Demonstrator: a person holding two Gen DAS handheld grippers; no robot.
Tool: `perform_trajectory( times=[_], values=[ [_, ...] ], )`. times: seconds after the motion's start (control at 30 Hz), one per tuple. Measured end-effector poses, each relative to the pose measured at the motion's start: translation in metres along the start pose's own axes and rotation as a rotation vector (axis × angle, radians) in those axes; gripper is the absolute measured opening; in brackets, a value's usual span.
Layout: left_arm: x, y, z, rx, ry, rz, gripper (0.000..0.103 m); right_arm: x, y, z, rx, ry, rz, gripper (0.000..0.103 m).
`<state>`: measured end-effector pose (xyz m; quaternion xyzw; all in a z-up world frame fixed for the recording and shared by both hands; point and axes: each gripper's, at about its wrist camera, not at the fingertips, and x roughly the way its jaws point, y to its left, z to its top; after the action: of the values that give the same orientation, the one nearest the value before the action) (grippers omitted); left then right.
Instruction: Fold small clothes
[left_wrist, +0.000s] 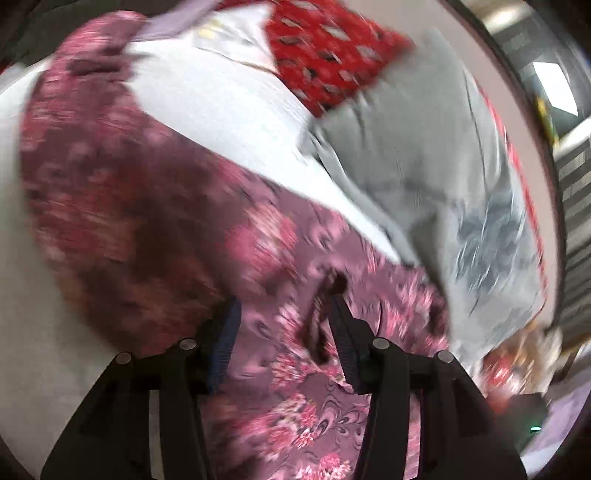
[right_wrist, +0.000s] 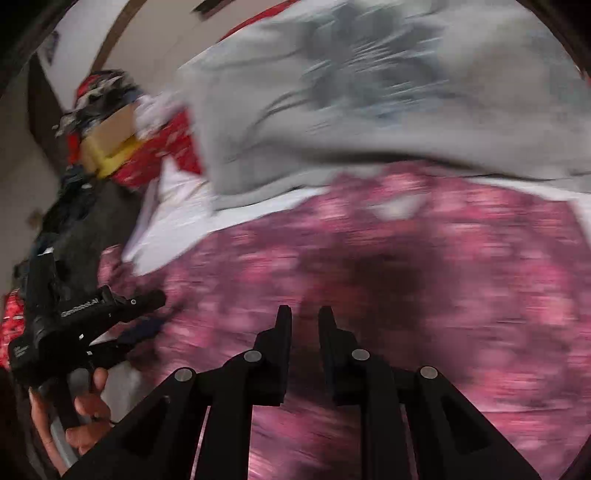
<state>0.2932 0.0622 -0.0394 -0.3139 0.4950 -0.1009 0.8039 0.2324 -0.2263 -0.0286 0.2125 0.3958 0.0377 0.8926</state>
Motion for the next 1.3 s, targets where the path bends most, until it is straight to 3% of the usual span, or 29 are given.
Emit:
perform_trajectory(
  times=[0.07, 0.13, 0.2, 0.27, 0.3, 0.4, 0.57, 0.77, 0.8, 0.83, 0.9, 1.17, 1.3],
  values=[
    [-0.019, 0.019, 0.012, -0.047, -0.044, -0.002, 0.056, 0.02, 0.014, 0.0, -0.024, 0.012, 0.011, 0.017],
    [-0.037, 0.042, 0.033, -0.041, -0.085, 0.048, 0.064, 0.048, 0.022, -0.008, -0.061, 0.076, -0.021, 0.019],
    [-0.049, 0.066, 0.056, -0.021, -0.117, 0.153, 0.064, 0.047, 0.024, -0.023, -0.111, -0.012, -0.03, 0.019],
    [-0.065, 0.096, 0.085, -0.034, -0.162, 0.227, 0.065, 0.046, 0.024, -0.023, -0.106, -0.019, -0.026, 0.02],
    [-0.07, 0.112, 0.1, -0.05, -0.175, 0.255, 0.071, 0.045, 0.023, -0.023, -0.1, -0.019, -0.018, 0.02],
    [-0.069, 0.152, 0.141, -0.121, -0.162, 0.314, 0.075, 0.045, 0.023, -0.023, -0.092, -0.023, -0.008, 0.02],
    [-0.042, 0.173, 0.171, -0.135, -0.084, 0.227, 0.075, 0.044, 0.021, -0.024, -0.097, -0.027, -0.01, 0.02],
    [0.001, 0.153, 0.19, -0.084, -0.021, 0.228, 0.076, 0.042, 0.015, -0.025, -0.083, -0.027, 0.008, 0.02],
    [0.001, 0.15, 0.193, -0.086, -0.044, 0.232, 0.072, 0.042, 0.015, -0.025, -0.079, -0.027, 0.013, 0.02],
    [0.0, 0.148, 0.194, -0.084, -0.055, 0.221, 0.047, 0.042, 0.014, -0.025, -0.076, -0.027, 0.015, 0.02],
    [-0.001, 0.142, 0.196, -0.091, -0.031, 0.174, 0.013, 0.042, 0.014, -0.024, -0.072, -0.027, 0.02, 0.02],
    [-0.031, 0.089, 0.182, -0.036, -0.059, 0.091, 0.009, 0.035, 0.018, -0.019, -0.076, 0.015, -0.005, 0.02],
    [-0.037, 0.048, 0.162, 0.041, -0.053, 0.07, 0.009, 0.01, 0.009, -0.019, -0.076, -0.001, -0.051, 0.028]
  ],
)
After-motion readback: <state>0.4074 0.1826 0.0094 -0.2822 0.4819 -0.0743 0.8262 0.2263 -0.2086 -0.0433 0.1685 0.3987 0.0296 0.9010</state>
